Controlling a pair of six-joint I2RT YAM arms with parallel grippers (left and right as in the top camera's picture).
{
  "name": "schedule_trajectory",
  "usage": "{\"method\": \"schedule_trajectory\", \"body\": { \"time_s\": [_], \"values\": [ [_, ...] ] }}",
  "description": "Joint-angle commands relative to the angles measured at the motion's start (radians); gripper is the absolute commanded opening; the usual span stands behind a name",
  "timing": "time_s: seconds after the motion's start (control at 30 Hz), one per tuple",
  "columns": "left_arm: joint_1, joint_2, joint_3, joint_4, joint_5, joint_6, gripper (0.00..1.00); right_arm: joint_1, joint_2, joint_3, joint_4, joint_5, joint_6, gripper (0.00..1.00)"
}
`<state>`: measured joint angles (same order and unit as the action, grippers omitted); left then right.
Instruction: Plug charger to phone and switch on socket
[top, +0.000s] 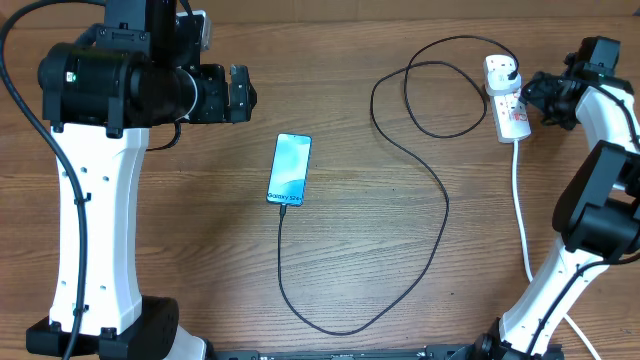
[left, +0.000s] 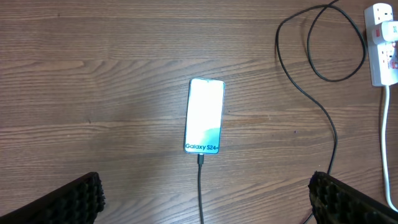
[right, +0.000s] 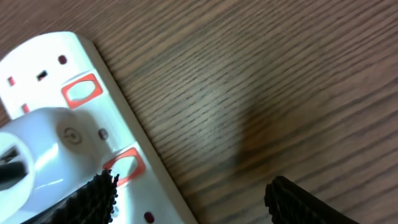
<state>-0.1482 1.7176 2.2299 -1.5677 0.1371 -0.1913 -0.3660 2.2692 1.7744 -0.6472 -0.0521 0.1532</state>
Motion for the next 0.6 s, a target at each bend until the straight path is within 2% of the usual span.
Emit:
{"method": "schedule_trajectory", "body": {
  "time_s": [0.0, 0.57],
  "values": [
    [0.004, -0.021, 0.004, 0.0, -0.011, 0.011, 1.0, -0.003, 0.035, 0.006, 0.007, 0.006, -0.008, 0.77],
    [0.004, -0.021, 0.004, 0.0, -0.011, 0.011, 1.0, -0.003, 0.037, 0.005, 0.037, 0.006, -0.009, 0.77]
  ]
}}
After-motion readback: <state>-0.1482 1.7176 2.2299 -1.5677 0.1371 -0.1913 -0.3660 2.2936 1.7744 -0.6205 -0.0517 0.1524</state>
